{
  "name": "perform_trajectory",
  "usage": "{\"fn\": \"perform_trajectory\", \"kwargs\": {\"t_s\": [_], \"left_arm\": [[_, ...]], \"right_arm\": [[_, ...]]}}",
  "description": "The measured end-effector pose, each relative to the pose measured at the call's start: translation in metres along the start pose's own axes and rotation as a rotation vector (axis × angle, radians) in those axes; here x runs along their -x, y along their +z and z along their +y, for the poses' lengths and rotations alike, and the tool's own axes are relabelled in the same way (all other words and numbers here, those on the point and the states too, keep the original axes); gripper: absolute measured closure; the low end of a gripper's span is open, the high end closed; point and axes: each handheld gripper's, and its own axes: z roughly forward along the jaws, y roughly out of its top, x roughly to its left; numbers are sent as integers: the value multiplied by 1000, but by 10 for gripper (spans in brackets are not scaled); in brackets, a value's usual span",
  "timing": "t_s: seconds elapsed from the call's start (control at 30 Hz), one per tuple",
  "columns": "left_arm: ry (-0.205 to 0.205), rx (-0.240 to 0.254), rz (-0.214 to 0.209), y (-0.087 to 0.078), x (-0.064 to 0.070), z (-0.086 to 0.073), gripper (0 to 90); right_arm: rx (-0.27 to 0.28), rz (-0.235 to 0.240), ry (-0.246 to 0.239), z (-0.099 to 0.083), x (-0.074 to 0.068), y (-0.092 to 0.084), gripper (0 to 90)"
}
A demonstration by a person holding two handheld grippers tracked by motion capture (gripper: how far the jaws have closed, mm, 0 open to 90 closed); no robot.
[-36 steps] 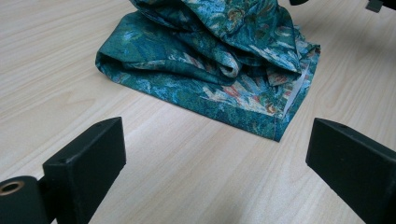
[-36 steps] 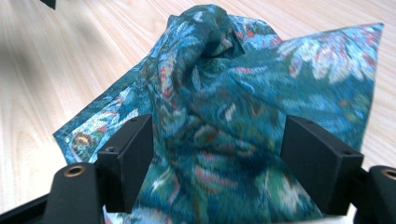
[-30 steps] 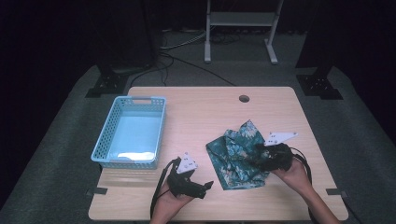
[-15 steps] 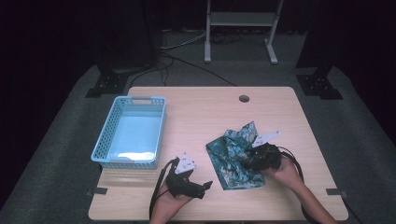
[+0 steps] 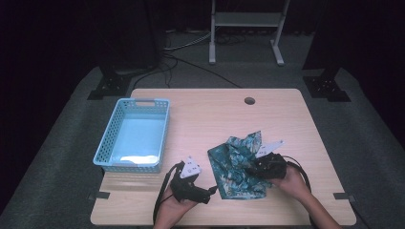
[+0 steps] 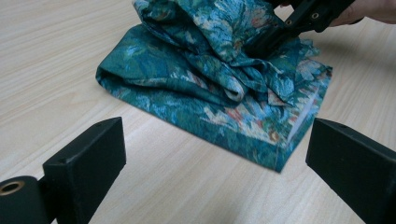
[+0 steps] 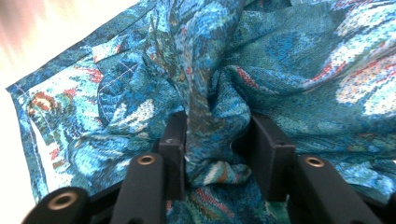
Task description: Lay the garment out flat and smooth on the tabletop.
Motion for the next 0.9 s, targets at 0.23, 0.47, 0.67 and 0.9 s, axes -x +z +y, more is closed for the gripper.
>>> {"fn": "perform_trajectory", "kwargs": {"t_s": [0.23, 0.47, 0.67, 0.9], "left_arm": [[-2, -6, 0, 2, 0, -1, 41], [3, -16, -1, 3, -1, -3, 41], [3, -21, -1, 6, -1, -4, 41], [13, -54, -11, 12, 2, -6, 56]], "right_arm": [[1, 26, 19, 0, -15, 0, 677], [19, 59, 56, -3, -24, 0, 740], [30, 74, 81, -5, -32, -1, 768], [30, 112, 109, -5, -46, 0, 783]]}}
